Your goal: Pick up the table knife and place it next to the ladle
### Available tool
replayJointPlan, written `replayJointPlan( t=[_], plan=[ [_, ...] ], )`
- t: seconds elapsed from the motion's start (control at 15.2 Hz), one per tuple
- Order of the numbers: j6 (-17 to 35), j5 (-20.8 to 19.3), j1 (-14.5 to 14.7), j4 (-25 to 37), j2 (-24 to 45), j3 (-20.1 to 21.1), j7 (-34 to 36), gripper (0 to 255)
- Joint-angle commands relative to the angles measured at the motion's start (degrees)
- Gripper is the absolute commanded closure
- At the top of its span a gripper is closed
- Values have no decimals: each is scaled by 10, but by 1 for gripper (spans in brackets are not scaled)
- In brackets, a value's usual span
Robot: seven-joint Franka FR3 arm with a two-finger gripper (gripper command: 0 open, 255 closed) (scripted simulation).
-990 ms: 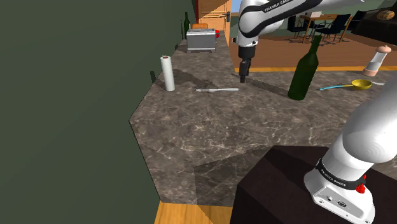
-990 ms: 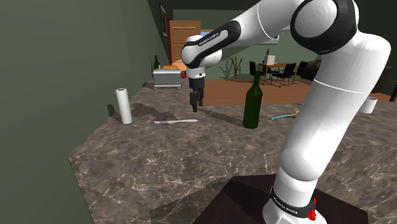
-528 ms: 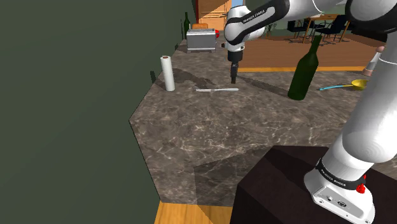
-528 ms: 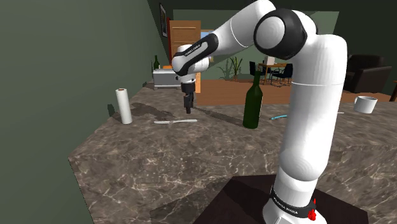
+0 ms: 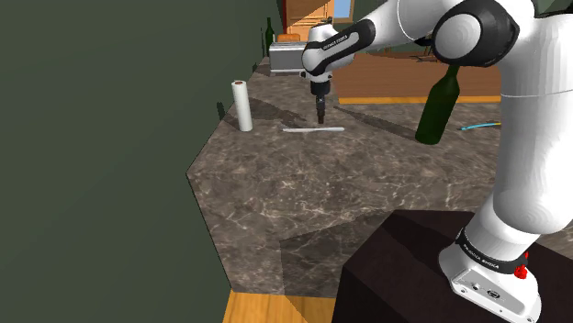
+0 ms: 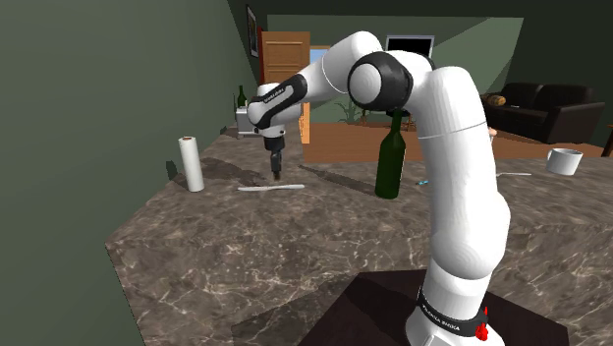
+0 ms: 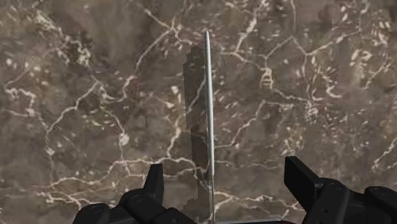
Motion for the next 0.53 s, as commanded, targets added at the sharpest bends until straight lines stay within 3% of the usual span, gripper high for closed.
replayJointPlan(
  t=[0.0, 0.46],
  plan=[
    [9, 1, -1, 6, 14, 2, -5, 0],
    [46, 3, -2, -17, 28, 2, -6, 0]
  ],
)
